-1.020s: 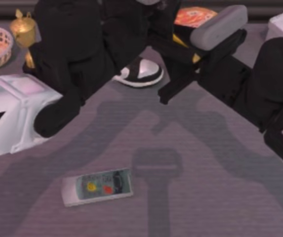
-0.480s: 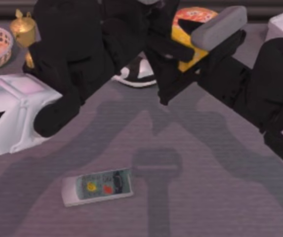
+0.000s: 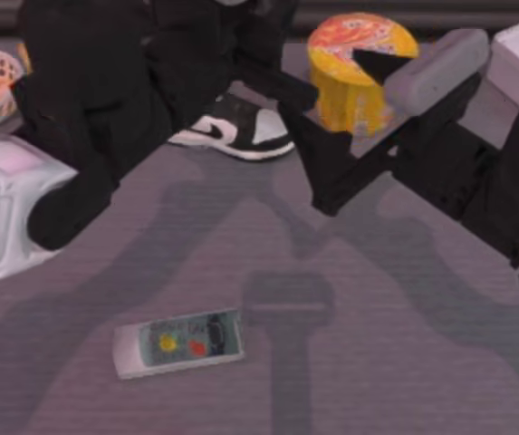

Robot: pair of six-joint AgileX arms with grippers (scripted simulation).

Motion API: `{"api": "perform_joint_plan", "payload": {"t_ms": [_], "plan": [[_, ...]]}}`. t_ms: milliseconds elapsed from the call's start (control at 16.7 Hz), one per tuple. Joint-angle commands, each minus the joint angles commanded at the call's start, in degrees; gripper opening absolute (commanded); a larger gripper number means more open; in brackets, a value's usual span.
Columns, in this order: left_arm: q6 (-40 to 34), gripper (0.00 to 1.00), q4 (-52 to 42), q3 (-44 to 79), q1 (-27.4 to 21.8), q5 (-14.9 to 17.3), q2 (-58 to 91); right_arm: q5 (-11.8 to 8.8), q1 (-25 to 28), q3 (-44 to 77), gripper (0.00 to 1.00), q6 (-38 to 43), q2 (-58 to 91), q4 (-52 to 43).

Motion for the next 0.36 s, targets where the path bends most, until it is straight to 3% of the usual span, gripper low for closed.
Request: {"api": "perform_joint_plan", "payload": {"t_ms": [360], "plan": [[-0.1,0.00,-0.5,-3.2,5.3,4.7,-3.7,-1.7,-0.9,-8.4,1.00,0.1,-9.4,-0.8]]}}
